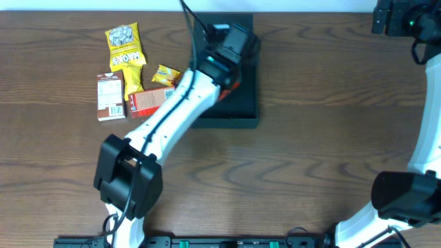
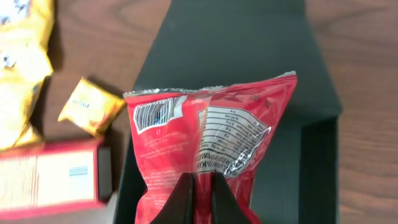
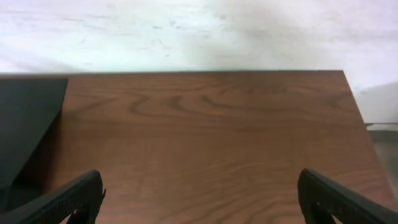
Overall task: Pack container
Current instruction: 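Carry the red bag into the black box and release it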
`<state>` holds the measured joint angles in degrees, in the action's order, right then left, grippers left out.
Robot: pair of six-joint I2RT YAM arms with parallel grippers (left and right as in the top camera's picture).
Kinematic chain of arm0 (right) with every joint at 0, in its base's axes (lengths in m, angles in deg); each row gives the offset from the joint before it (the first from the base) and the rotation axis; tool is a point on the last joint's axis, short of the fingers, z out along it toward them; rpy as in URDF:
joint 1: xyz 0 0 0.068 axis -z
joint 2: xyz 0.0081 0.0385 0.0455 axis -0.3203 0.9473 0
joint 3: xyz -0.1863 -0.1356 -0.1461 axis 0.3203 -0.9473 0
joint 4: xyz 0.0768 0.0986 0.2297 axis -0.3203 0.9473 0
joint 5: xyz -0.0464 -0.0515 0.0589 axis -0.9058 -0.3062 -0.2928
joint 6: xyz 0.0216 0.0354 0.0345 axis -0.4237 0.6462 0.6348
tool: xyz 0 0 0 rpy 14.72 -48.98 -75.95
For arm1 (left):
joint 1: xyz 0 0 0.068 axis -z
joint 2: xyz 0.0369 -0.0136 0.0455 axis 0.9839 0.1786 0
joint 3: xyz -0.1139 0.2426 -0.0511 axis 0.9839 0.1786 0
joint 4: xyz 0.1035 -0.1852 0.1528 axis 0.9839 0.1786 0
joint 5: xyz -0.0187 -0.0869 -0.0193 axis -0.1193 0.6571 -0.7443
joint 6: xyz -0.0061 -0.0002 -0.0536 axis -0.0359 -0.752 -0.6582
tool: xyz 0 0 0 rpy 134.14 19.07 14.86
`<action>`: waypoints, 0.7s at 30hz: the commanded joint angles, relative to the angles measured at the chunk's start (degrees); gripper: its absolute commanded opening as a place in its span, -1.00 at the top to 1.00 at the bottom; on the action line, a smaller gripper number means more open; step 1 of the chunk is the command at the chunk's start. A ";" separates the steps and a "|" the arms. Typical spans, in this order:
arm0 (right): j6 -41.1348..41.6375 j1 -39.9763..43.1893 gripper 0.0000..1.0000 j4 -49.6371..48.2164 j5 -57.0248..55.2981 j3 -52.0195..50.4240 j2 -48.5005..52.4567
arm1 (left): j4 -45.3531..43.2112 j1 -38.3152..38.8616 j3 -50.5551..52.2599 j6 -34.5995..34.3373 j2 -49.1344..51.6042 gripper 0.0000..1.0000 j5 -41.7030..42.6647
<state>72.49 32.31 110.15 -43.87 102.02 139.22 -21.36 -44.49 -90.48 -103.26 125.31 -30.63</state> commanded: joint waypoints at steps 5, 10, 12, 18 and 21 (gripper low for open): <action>3.96 0.33 -0.98 2.34 0.55 -0.26 0.44 | 2.25 1.55 -0.70 -0.33 5.53 0.88 -10.19; 4.07 0.33 -0.99 4.55 1.73 -0.26 0.44 | 1.99 1.57 -0.66 6.67 8.07 0.88 -7.61; 4.07 0.33 -0.99 5.31 1.73 -0.26 0.44 | 1.53 1.60 -0.63 8.59 8.39 0.88 -7.58; 4.07 0.33 -0.99 6.01 1.73 -0.26 0.44 | 0.11 1.22 -0.42 14.53 8.48 0.88 -3.15; 4.07 0.33 -0.98 5.95 1.73 -0.26 0.44 | 0.04 1.16 -0.37 15.89 9.07 0.89 -1.14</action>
<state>75.64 32.31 115.92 -42.78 102.02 139.22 -21.16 -43.00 -90.48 -90.61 133.53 -33.84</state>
